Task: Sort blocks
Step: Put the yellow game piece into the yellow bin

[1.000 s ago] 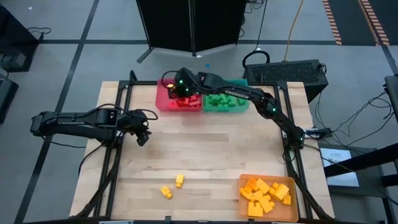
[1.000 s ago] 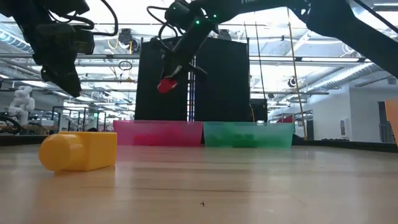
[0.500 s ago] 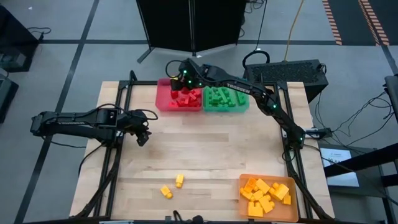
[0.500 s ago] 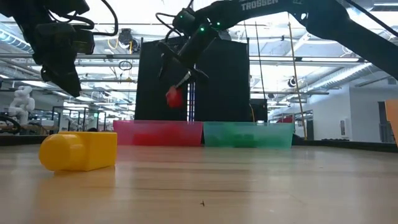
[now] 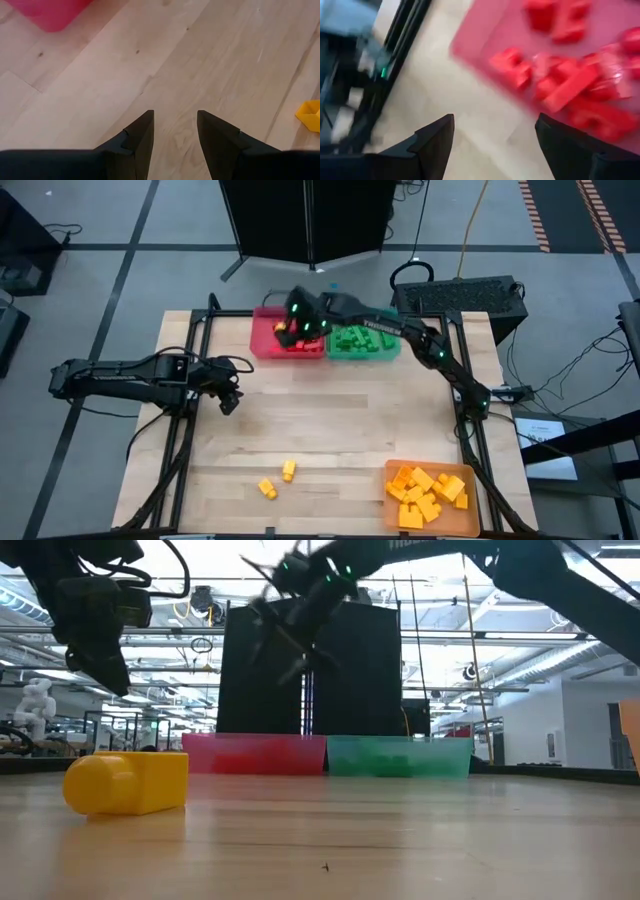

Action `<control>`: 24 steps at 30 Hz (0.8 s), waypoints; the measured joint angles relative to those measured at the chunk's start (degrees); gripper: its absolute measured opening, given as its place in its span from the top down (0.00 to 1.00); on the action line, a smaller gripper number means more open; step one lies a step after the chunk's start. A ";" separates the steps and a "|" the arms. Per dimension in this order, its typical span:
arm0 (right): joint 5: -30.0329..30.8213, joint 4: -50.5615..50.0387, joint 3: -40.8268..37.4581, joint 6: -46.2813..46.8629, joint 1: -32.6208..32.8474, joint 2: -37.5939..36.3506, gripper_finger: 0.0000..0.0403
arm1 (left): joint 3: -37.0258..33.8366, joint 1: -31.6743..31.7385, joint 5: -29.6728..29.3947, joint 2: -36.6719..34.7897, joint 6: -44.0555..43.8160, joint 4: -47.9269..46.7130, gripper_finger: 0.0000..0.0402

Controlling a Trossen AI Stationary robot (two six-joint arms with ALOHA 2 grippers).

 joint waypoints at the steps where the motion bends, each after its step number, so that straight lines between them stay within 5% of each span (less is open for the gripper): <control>1: 0.01 -0.01 0.00 -1.06 1.84 -0.06 0.33 | -0.01 0.01 0.00 0.00 0.01 -0.14 0.62; 7: 2.48 -1.93 0.02 -0.93 17.46 0.53 0.32 | -0.01 0.02 -0.01 0.00 0.18 -1.22 0.62; 12: 12.42 -1.54 0.02 9.77 28.85 3.03 0.32 | -0.01 0.02 -0.02 0.00 0.11 -1.53 0.62; 16: 17.51 -0.74 0.02 21.75 33.84 5.42 0.32 | -0.01 0.02 -0.02 0.00 0.15 -1.48 0.62; 24: 15.13 1.64 0.00 41.44 37.70 11.49 0.32 | -0.01 -0.01 -0.02 -0.02 0.26 -1.42 0.62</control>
